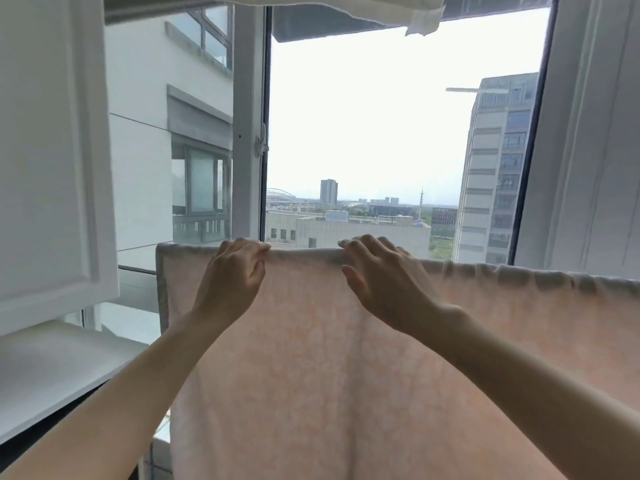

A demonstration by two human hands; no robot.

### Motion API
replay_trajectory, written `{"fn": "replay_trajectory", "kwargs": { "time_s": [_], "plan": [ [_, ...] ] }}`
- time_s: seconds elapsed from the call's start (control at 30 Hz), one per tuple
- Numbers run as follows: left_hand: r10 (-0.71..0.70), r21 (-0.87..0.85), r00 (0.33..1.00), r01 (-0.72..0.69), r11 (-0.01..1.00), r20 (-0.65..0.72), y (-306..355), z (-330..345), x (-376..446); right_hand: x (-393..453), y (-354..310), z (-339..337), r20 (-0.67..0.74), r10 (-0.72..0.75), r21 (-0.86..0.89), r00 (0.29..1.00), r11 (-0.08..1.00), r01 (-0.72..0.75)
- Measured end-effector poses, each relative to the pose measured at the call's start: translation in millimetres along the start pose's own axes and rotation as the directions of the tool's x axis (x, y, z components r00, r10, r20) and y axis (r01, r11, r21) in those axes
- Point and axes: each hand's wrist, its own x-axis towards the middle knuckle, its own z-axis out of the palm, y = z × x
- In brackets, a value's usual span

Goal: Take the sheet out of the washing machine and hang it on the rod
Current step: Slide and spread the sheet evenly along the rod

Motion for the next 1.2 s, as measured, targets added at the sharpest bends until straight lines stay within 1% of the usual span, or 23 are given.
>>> {"fn": "replay_trajectory", "kwargs": {
  "time_s": [0.13,0.2,0.33,0.4,0.47,0.53,0.57,0.63,0.67,0.7,0.77,0.8,0.87,0.93,0.97,1.07,1.13,1.2],
  "plan": [
    [-0.084,0.028,0.996,0.084,0.996,-0.021,-49,-12,5,24,-19,17,-0.004,0.075,-0.040,0.997,0.996,-0.075],
    [-0.103,0.056,0.994,0.104,0.993,-0.022,-73,-17,7,36,-27,25,0.003,0.117,-0.069,0.993,0.991,-0.116],
    [-0.040,0.016,0.999,0.040,0.999,-0.012,-105,-22,9,55,-47,36,-0.011,0.155,-0.126,0.988,0.980,-0.155],
    [-0.025,-0.036,0.999,0.025,0.999,-0.023,-108,-23,14,66,-58,41,0.004,0.184,-0.079,0.983,0.980,-0.183],
    [-0.034,-0.145,0.999,0.031,0.989,-0.020,-103,-25,22,77,-69,49,-0.022,0.202,-0.035,0.979,0.979,-0.203],
    [-0.027,-0.244,0.999,0.033,0.969,0.026,-93,-27,31,87,-82,59,-0.066,0.180,-0.024,0.981,0.983,-0.182],
    [-0.004,-0.281,0.998,0.022,0.959,0.063,-88,-27,33,90,-88,63,-0.065,0.167,-0.016,0.984,0.986,-0.168],
    [0.050,-0.328,0.992,-0.010,0.945,0.114,-87,-26,33,92,-94,74,-0.029,0.144,-0.010,0.989,0.989,-0.145],
    [0.061,-0.332,0.992,-0.020,0.943,0.112,-90,-25,32,90,-94,78,-0.013,0.137,-0.010,0.991,0.991,-0.137],
    [0.057,-0.321,0.994,-0.026,0.947,0.089,-97,-25,29,90,-94,81,-0.004,0.131,-0.006,0.991,0.991,-0.131],
    [0.008,-0.257,1.000,-0.008,0.966,0.000,-116,-25,21,89,-93,84,-0.008,0.112,0.009,0.994,0.994,-0.112],
    [-0.044,-0.230,0.998,0.031,0.973,-0.050,-126,-25,15,89,-93,85,-0.011,0.098,0.010,0.995,0.995,-0.098],
    [-0.180,-0.231,0.975,0.146,0.962,-0.132,-143,-26,3,89,-95,86,-0.010,0.077,0.000,0.997,0.997,-0.077],
    [-0.304,-0.298,0.936,0.244,0.923,-0.175,-153,-26,-4,90,-96,88,-0.014,0.066,-0.009,0.998,0.998,-0.067],
    [-0.374,-0.361,0.914,0.300,0.883,-0.155,-156,-26,-6,89,-97,89,-0.019,0.066,-0.009,0.998,0.998,-0.066],
    [-0.565,-0.499,0.825,0.499,0.709,0.024,-159,-29,-5,89,-98,91,-0.051,0.063,-0.016,0.997,0.998,-0.064],
    [-0.631,-0.558,0.764,0.585,0.588,0.135,-159,-29,-6,89,-97,91,-0.065,0.057,-0.028,0.996,0.998,-0.059],
    [-0.653,-0.590,0.727,0.628,0.507,0.213,-158,-27,-8,89,-96,90,-0.059,0.055,-0.031,0.997,0.998,-0.056]
  ]
}}
